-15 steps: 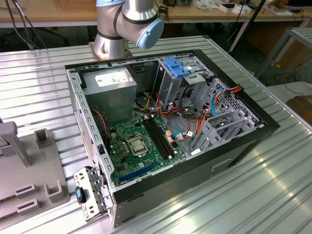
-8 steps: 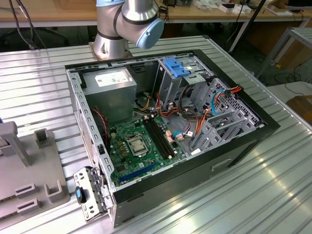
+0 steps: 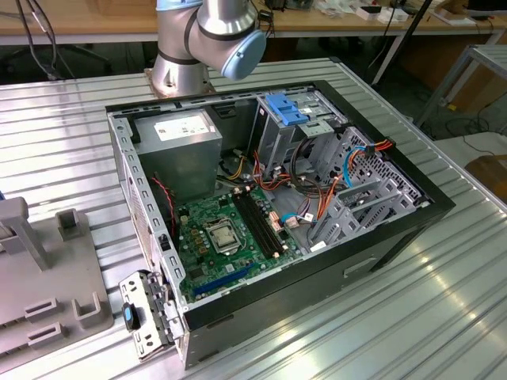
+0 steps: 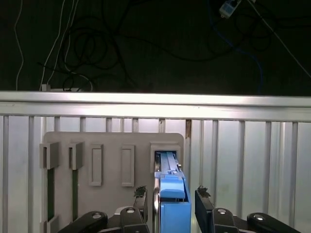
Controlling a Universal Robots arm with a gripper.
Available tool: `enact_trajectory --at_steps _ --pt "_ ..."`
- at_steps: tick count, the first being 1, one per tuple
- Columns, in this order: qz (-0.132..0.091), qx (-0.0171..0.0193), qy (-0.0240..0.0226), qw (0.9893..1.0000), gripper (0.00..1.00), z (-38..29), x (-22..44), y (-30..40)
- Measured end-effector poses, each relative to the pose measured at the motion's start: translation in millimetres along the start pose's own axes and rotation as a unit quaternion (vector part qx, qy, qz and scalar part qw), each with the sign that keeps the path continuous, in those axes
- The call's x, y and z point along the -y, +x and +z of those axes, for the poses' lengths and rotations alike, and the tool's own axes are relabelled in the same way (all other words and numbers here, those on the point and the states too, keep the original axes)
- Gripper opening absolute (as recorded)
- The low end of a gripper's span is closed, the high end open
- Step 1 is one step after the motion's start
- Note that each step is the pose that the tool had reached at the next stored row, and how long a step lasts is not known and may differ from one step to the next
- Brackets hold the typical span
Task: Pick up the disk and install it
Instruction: 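Pick up the disk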
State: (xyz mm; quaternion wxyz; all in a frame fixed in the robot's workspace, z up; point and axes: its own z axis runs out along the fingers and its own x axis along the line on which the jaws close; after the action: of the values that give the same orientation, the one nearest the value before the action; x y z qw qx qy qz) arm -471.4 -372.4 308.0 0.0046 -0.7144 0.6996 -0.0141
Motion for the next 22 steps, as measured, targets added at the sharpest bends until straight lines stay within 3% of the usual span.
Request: enact_trajectory --at_steps 16,20,22 --pt "-0.006 0.0001 0.0001 1.0000 0.51 0.8 1.3 0.0" --pt "-0.006 0.0001 0.0000 1.0000 0.37 0.9 1.3 0.0" --pt "-0.006 0.0001 0.0001 1.0000 0.37 0.9 1.3 0.0"
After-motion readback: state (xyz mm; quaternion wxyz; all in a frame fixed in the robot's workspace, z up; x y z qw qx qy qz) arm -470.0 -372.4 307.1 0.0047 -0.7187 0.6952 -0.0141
